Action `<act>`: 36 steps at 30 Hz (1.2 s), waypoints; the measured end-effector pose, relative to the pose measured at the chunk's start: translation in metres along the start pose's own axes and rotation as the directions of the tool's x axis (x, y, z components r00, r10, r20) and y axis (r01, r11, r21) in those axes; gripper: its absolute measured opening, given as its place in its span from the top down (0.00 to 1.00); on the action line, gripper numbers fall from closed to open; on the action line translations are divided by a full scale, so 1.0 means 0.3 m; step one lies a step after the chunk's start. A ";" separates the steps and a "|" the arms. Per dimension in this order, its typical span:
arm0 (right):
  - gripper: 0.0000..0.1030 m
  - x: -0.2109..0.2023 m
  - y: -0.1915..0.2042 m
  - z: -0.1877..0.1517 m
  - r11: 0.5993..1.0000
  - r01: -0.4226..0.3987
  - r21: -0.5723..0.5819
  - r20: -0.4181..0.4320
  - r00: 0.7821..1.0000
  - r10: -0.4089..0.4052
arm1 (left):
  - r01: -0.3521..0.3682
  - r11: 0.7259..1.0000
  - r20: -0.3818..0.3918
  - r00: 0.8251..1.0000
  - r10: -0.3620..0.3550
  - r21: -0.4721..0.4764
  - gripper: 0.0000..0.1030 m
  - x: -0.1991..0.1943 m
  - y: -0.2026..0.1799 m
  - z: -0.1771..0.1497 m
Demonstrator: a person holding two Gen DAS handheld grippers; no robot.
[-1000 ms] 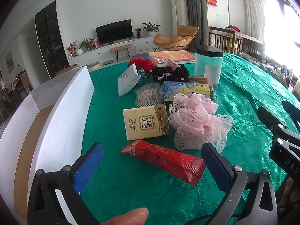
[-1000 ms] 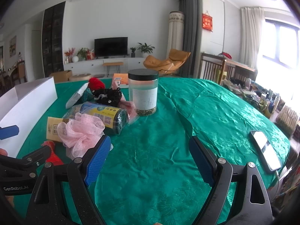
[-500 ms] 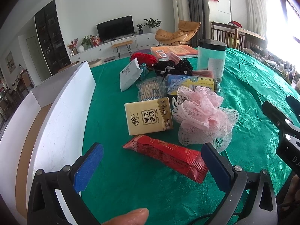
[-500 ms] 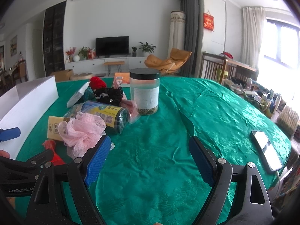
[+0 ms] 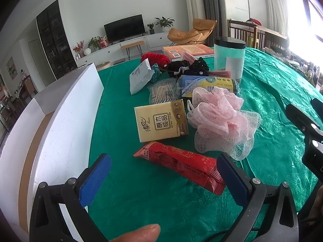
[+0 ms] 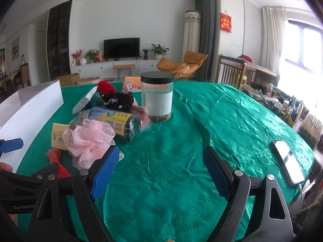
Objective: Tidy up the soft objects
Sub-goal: 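Move both tools toward the pink mesh bath puff and red snack wrapper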
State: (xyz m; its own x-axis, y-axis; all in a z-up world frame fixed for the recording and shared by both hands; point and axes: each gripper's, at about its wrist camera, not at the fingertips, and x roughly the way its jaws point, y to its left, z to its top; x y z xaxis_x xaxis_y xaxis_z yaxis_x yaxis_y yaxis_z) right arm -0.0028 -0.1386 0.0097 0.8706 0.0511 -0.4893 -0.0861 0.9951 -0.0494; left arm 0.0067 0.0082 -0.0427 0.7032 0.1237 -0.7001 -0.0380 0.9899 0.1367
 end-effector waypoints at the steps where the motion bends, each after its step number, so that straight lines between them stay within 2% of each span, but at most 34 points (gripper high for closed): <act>1: 0.15 0.000 0.001 0.000 1.000 0.000 0.000 0.000 1.000 0.000 | -0.001 1.000 -0.001 1.000 0.001 0.001 0.00 0.003 0.000 0.000; 36: 0.15 0.000 0.003 -0.004 1.000 0.000 0.000 -0.005 1.000 0.000 | -0.022 0.999 -0.052 0.998 0.023 0.024 0.00 0.050 -0.010 -0.040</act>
State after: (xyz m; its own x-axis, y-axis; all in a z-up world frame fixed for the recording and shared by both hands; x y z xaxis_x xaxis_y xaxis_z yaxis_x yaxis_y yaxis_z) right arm -0.0034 -0.1379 0.0086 0.8683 0.0505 -0.4935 -0.0858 0.9951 -0.0490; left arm 0.0090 0.0079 -0.0620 0.6645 0.1497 -0.7322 -0.0365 0.9851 0.1683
